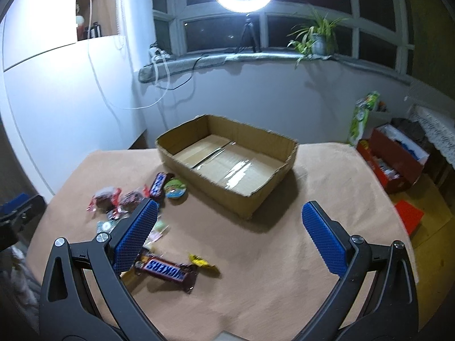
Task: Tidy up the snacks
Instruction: 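Lower the left gripper onto the clear-wrapped bread package and close it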
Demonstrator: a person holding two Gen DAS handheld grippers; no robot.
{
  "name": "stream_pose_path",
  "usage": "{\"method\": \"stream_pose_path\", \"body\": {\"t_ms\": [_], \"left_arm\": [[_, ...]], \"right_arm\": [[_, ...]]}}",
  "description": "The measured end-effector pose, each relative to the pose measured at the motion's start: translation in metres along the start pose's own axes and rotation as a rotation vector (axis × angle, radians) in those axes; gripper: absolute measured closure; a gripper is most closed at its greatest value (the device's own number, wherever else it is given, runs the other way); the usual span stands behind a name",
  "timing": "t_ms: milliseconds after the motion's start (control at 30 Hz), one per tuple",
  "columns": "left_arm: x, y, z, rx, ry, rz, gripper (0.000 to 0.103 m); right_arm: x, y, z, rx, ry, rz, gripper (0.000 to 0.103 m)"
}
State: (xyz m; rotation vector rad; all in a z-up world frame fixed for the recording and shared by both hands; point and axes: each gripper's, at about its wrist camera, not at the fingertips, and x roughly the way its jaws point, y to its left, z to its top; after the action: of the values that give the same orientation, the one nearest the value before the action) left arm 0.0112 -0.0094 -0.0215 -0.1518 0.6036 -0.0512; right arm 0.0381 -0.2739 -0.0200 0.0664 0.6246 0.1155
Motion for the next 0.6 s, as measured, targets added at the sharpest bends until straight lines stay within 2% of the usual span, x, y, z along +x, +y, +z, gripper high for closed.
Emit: {"method": "stream_pose_path", "body": {"t_ms": [167, 233, 367, 533, 600], "left_arm": [[0.009, 0.006, -0.007, -0.037, 0.052, -0.059, 0.004], [0.013, 0.009, -0.011, -0.066, 0.08, -0.09, 0.008], [0.02, 0.016, -0.02, -0.116, 0.132, -0.134, 0.012], [0.031, 0.023, -0.037, -0.205, 0.215, -0.212, 0.02], [0.032, 0.021, -0.043, -0.214, 0.243, -0.23, 0.021]], "right_arm": [[0.011, 0.0, -0.008, 0.065, 0.076, 0.152, 0.0], [0.018, -0.001, -0.012, 0.1, 0.115, 0.209, 0.006], [0.035, 0.0, -0.019, 0.152, 0.19, 0.295, 0.007], [0.06, 0.009, -0.021, 0.155, 0.273, 0.385, 0.021], [0.07, 0.013, -0.019, 0.149, 0.307, 0.427, 0.023]]}}
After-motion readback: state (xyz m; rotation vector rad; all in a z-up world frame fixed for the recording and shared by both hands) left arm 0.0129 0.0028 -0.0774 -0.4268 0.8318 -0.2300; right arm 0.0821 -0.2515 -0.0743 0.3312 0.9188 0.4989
